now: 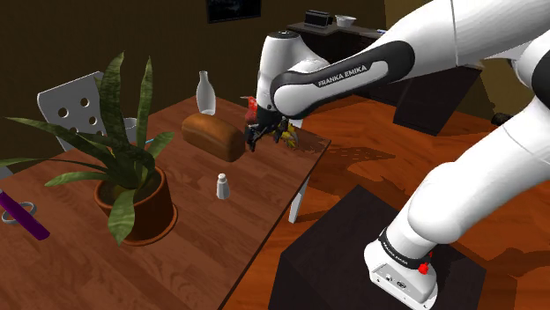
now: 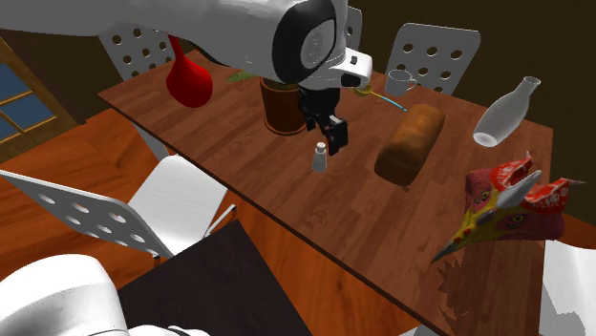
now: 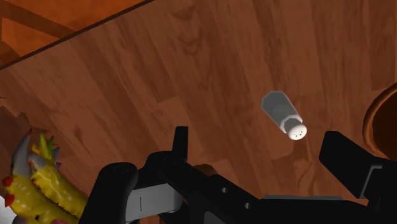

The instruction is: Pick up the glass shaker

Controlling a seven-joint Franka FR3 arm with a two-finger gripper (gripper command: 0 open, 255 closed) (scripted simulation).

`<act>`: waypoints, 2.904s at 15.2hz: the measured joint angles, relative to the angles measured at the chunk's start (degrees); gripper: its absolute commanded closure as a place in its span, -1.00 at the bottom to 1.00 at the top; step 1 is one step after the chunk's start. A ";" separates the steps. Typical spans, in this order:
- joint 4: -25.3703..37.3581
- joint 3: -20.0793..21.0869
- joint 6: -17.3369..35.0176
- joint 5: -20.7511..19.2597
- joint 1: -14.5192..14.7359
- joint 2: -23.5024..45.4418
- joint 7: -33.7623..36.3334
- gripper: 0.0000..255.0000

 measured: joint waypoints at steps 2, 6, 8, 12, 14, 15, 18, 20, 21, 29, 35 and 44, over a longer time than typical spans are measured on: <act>2.58 1.34 1.74 -2.44 -0.17 4.61 2.70 -1.00; 7.23 3.31 5.30 -8.61 0.38 13.92 9.17 -1.00; 10.19 3.57 6.50 -12.15 1.11 18.85 12.43 -1.00; 16.98 3.02 7.22 -18.65 3.94 28.04 18.56 -1.00; 20.48 2.28 7.40 -21.47 5.66 32.46 21.09 -1.00; 22.28 1.88 7.18 -22.38 6.21 34.35 21.62 -1.00; 23.65 1.06 8.34 -24.14 7.23 37.27 23.13 -1.00; 23.77 0.64 9.33 -24.94 7.65 38.53 23.90 -1.00; 23.87 0.46 9.73 -25.25 7.79 39.05 24.16 -1.00; 23.62 -0.07 11.16 -26.16 8.14 40.27 24.96 1.00; 23.65 0.01 10.96 -26.03 8.09 40.10 24.85 1.00; 24.21 1.66 6.40 -23.08 6.94 35.74 22.26 1.00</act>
